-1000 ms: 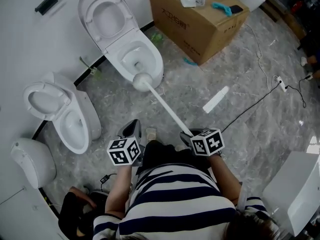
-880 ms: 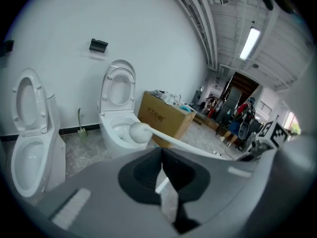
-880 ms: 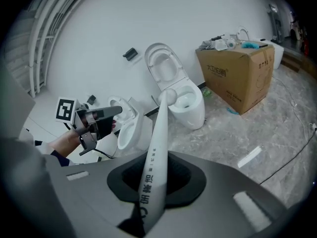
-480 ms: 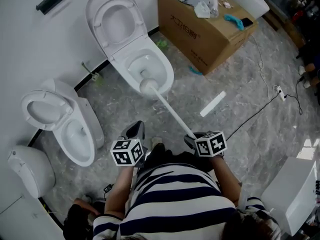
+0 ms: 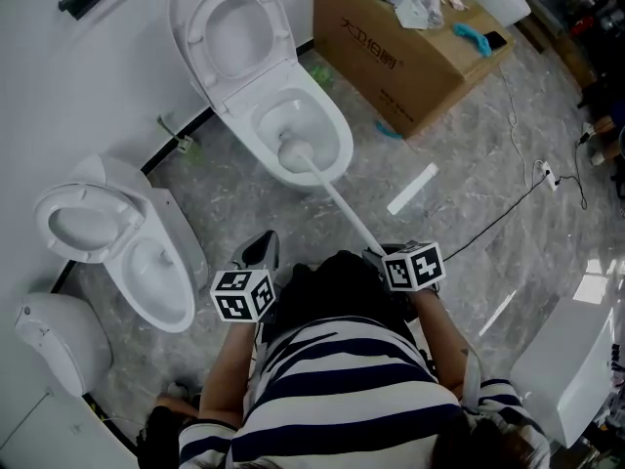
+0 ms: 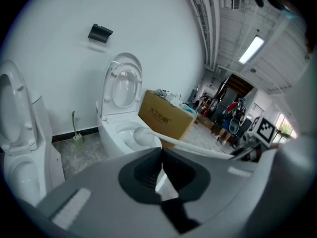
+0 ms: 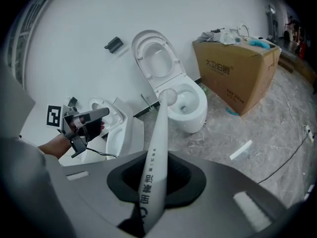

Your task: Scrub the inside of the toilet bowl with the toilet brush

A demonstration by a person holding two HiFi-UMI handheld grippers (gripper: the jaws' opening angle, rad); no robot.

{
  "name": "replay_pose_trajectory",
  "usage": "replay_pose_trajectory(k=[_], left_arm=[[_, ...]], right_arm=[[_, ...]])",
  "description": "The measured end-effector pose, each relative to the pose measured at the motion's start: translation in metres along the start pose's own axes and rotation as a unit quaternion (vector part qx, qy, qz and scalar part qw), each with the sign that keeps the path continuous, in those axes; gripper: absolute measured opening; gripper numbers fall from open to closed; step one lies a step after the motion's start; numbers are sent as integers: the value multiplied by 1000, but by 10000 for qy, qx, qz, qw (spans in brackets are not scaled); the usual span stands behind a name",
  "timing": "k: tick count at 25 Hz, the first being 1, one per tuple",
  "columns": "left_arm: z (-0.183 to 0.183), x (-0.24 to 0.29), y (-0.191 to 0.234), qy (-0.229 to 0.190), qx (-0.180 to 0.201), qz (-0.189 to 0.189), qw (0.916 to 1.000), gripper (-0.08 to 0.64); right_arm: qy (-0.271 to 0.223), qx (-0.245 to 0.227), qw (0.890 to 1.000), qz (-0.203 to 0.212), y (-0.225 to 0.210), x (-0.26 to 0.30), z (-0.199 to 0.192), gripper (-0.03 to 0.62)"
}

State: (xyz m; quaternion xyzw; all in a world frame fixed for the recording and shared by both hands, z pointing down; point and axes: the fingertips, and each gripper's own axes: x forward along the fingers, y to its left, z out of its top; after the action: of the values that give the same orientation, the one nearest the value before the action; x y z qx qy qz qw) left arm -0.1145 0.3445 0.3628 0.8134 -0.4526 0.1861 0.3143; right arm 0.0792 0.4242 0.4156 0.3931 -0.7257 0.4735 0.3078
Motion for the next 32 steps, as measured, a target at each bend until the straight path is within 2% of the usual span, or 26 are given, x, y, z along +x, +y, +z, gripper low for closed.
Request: replay_pose_trajectory(k=[4, 7, 11, 14, 22, 28, 32], left_arm=[[5, 16, 18, 26, 112, 151, 9998, 0], [13, 35, 30, -67, -72, 246, 9996, 0], [32, 63, 51, -223, -348, 561, 9976, 0], [47, 89, 59, -305, -617, 618, 9957, 0], [73, 157, 78, -209, -1047, 810, 9910, 0], [81, 197, 87, 34, -988, 1057, 9895, 0], [82, 219, 93, 153, -1040, 1077, 9886, 0]], right_arm=[[150, -72, 9998, -69, -7, 15, 20, 57], [261, -153, 9995, -36, -19, 30, 38, 57], [503, -240, 9984, 5, -41, 52, 65, 57], [675, -299, 9973, 25, -62, 67, 88, 57], [1058, -537, 9929, 117, -105, 108, 142, 57], [1360, -540, 9886, 348, -130, 137, 164, 57], [1543, -547, 9857, 407, -139, 159, 172, 57]])
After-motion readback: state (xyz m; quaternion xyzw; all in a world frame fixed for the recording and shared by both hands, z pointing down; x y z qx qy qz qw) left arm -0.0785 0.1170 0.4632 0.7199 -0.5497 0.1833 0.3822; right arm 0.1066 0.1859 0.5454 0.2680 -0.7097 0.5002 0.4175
